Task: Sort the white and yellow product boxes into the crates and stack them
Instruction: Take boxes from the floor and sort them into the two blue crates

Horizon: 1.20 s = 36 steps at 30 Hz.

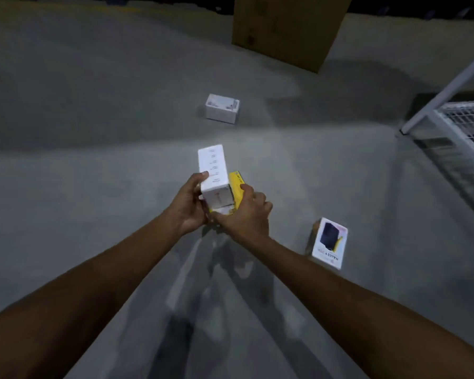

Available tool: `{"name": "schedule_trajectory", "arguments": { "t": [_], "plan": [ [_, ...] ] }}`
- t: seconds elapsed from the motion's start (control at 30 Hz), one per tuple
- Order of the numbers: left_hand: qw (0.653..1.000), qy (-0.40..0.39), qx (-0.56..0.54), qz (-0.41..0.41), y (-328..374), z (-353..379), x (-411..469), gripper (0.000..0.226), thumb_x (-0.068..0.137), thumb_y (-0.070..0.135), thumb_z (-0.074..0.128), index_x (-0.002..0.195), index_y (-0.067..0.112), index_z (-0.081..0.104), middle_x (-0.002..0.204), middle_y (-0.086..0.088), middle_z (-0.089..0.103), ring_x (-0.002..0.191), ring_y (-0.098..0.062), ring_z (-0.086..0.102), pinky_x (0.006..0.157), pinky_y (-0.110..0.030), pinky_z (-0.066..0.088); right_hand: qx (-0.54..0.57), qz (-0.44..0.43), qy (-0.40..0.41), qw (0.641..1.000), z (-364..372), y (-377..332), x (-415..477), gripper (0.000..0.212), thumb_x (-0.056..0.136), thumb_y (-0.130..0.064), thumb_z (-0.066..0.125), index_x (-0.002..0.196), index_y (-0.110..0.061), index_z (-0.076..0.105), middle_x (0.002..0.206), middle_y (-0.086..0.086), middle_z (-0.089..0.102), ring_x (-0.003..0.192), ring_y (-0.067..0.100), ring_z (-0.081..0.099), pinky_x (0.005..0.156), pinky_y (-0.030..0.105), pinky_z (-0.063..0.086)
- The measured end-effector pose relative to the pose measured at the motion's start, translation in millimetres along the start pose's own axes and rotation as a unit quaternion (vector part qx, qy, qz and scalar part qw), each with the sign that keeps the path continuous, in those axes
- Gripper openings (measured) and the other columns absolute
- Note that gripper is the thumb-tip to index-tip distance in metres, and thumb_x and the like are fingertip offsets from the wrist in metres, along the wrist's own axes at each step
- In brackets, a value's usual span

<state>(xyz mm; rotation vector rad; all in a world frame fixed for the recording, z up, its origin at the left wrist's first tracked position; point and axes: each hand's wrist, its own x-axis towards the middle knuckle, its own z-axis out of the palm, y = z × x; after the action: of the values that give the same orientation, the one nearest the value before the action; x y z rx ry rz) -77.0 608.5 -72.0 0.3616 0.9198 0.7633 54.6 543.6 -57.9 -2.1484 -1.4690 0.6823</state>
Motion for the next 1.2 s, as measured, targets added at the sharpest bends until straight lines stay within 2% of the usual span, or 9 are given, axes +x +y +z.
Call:
{"name": "schedule_trajectory", "arguments": {
  "t": [0.13, 0.27, 0.47, 0.6, 0.87, 0.97, 1.03, 1.1, 1.2],
  "plan": [
    [0.999, -0.008, 0.0, -0.049, -32.3, 32.1, 25.6, 0.028, 0.085, 0.04, 0.06, 0.092, 0.017, 0.075, 0.094, -0.004, 0.065, 0.08, -0.024, 0.066, 0.074, -0.039, 0.059, 0.018, 0.028, 0.032, 0.999, -36.3, 57.6, 3.7, 0.069, 0.082, -0.053, 0.066, 0.139, -0.022, 0.043, 0.133, 0.009, 0.047, 0.126, 0.032, 0.041, 0.1, 0.042, 0.037],
    [0.993, -0.055, 0.062, -0.088, -60.5, 76.5, 43.8, 0.029, 0.088, 0.039, 0.057, 0.104, 0.019, 0.07, 0.099, -0.006, 0.072, 0.082, -0.025, 0.071, 0.07, -0.042, 0.059, 0.023, 0.133, 0.18, 0.974, -78.8, 113.2, 6.6, 0.043, 0.092, -0.043, 0.054, 0.13, -0.021, 0.054, 0.132, 0.007, 0.053, 0.126, 0.03, 0.045, 0.101, 0.042, 0.037],
    [0.981, -0.075, 0.153, -0.096, -72.1, 103.1, 59.9, 0.034, 0.091, 0.043, 0.043, 0.107, 0.023, 0.066, 0.087, -0.003, 0.072, 0.067, -0.019, 0.069, 0.056, -0.028, 0.056, -0.037, 0.32, 0.135, 0.937, -89.9, 161.9, -4.3, 0.072, 0.078, -0.059, 0.067, 0.134, -0.02, 0.043, 0.135, 0.012, 0.045, 0.127, 0.037, 0.04, 0.097, 0.05, 0.042],
    [0.98, -0.071, 0.158, -0.098, -75.2, 88.7, 64.5, 0.036, 0.093, 0.042, 0.041, 0.108, 0.019, 0.064, 0.073, -0.003, 0.073, 0.053, -0.017, 0.067, 0.059, -0.029, 0.052, 0.028, 0.332, 0.075, 0.94, -67.8, 177.9, -7.1, 0.099, 0.07, -0.05, 0.077, 0.147, -0.019, 0.024, 0.137, 0.017, 0.043, 0.126, 0.04, 0.047, 0.1, 0.046, 0.043],
    [0.992, -0.052, 0.096, -0.063, -62.5, 77.4, 71.6, 0.031, 0.092, 0.037, 0.044, 0.106, 0.02, 0.066, 0.082, -0.001, 0.076, 0.065, -0.018, 0.071, 0.071, -0.035, 0.055, 0.255, 0.278, 0.277, 0.884, -75.9, 146.2, 10.5, 0.064, 0.081, -0.062, 0.057, 0.129, -0.02, 0.049, 0.122, 0.009, 0.064, 0.109, 0.03, 0.061, 0.092, 0.04, 0.051],
    [0.993, -0.033, 0.101, -0.046, -53.0, 75.4, 69.4, 0.033, 0.087, 0.043, 0.05, 0.103, 0.021, 0.069, 0.086, -0.004, 0.073, 0.073, -0.02, 0.068, 0.081, -0.038, 0.052, 0.478, 0.277, 0.225, 0.803, -85.0, 123.5, 31.1, 0.044, 0.08, -0.045, 0.052, 0.112, -0.017, 0.059, 0.101, 0.008, 0.066, 0.081, 0.021, 0.064, 0.065, 0.032, 0.052],
    [0.991, -0.042, 0.117, -0.042, -44.4, 72.3, 62.1, 0.051, 0.074, 0.052, 0.058, 0.112, 0.02, 0.07, 0.102, -0.01, 0.069, 0.091, -0.025, 0.062, 0.096, -0.043, 0.046, 0.536, 0.258, 0.156, 0.788, -81.7, 106.7, 40.6, 0.037, 0.079, -0.04, 0.051, 0.105, -0.016, 0.063, 0.093, 0.01, 0.066, 0.07, 0.018, 0.063, 0.055, 0.022, 0.046],
    [0.99, -0.054, 0.122, -0.042, -34.5, 69.2, 54.0, 0.07, 0.061, 0.056, 0.063, 0.122, 0.021, 0.068, 0.117, -0.016, 0.064, 0.106, -0.031, 0.056, 0.106, -0.052, 0.038, 0.554, 0.249, 0.113, 0.786, -70.8, 92.1, 44.5, 0.033, 0.085, -0.035, 0.049, 0.104, -0.014, 0.066, 0.092, 0.01, 0.07, 0.075, 0.024, 0.067, 0.058, 0.024, 0.05],
    [0.992, -0.05, 0.112, -0.017, -13.7, 63.7, 36.6, 0.057, 0.069, 0.055, 0.058, 0.114, 0.023, 0.07, 0.111, -0.016, 0.064, 0.1, -0.032, 0.056, 0.094, -0.046, 0.045, 0.591, 0.249, 0.083, 0.763, -59.5, 70.7, 46.0, 0.032, 0.087, -0.033, 0.047, 0.101, -0.013, 0.068, 0.092, 0.012, 0.071, 0.076, 0.027, 0.066, 0.062, 0.027, 0.053]
  ]
}}
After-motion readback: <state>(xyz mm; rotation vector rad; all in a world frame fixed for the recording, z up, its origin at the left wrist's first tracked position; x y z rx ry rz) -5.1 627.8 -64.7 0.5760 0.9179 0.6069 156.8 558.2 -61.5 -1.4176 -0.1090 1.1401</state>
